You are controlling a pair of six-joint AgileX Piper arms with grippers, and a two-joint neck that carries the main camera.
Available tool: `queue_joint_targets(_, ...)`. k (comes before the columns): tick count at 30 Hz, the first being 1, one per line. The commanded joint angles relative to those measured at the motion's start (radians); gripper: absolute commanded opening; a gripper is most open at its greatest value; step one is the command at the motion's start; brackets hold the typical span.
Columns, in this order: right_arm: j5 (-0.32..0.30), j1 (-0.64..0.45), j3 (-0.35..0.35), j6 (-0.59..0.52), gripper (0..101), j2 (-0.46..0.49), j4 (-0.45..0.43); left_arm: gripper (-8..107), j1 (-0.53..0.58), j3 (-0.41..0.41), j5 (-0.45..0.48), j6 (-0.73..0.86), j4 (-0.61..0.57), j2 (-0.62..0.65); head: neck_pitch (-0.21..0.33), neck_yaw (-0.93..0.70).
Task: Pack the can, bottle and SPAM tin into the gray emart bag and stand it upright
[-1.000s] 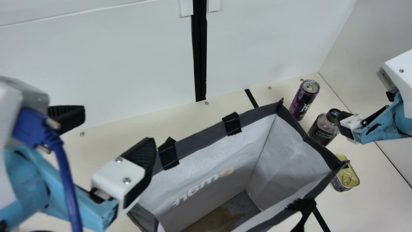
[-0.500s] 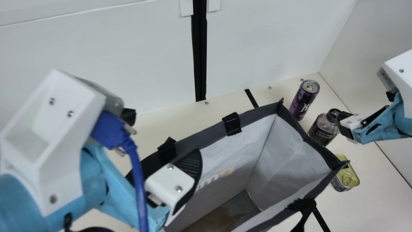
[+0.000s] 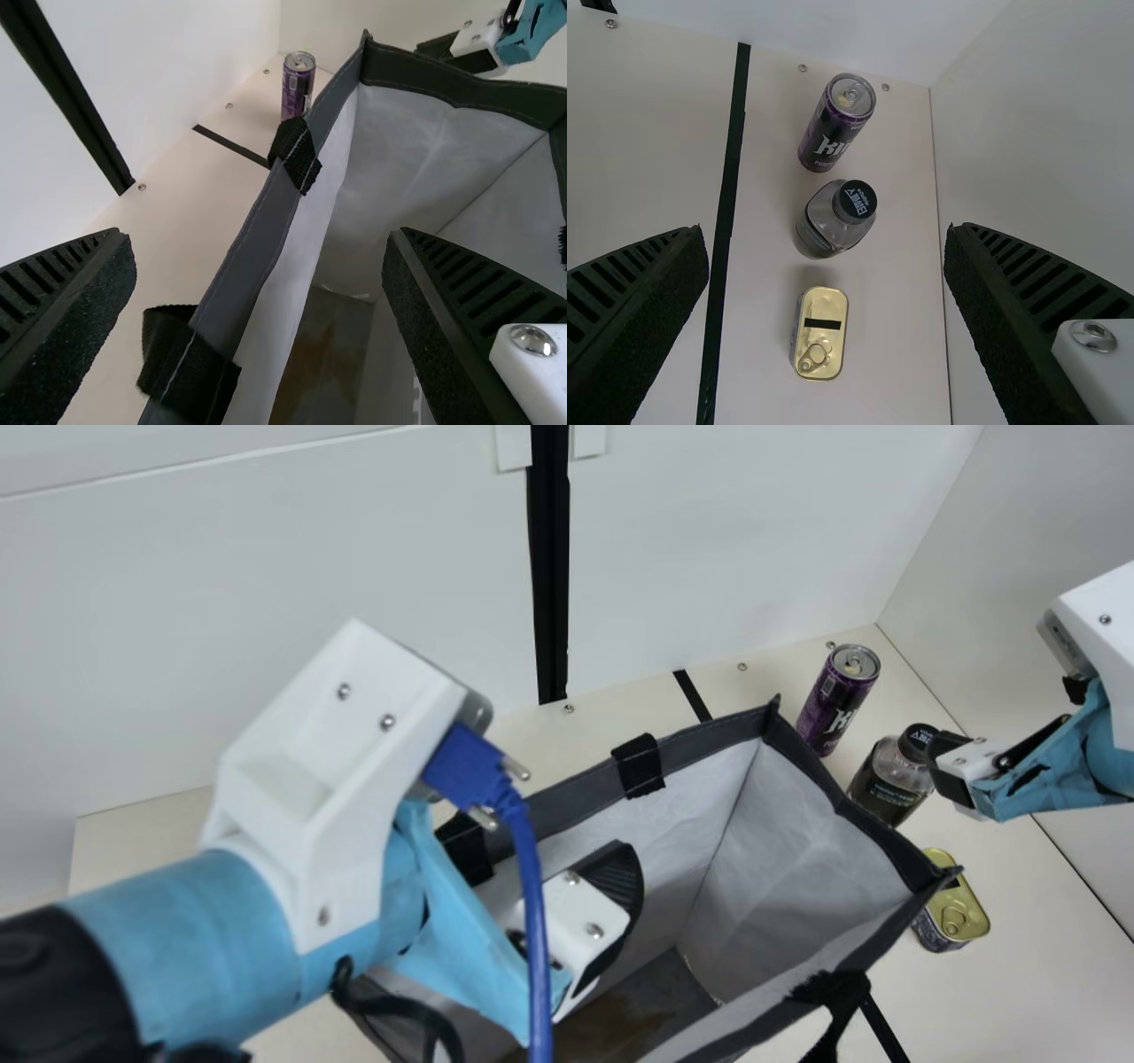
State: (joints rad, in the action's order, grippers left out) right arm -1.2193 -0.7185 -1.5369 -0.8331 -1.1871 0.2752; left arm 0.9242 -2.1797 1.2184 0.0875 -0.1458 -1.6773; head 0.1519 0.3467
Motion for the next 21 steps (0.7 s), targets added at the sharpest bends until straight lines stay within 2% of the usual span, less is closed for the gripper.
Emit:
queue_joint_targets(1,0.0,0.0,0.0,0.0,95,0.0,0.0,90,0.001,-0.005,0.002,0.005,-0.005,-0.013,0.023,0.002)
queue_joint_targets(21,0.0,0.0,0.0,0.0,95,0.0,0.0,90,-0.009,0.005,0.002,0.027,-0.012,-0.105,0.023,0.002)
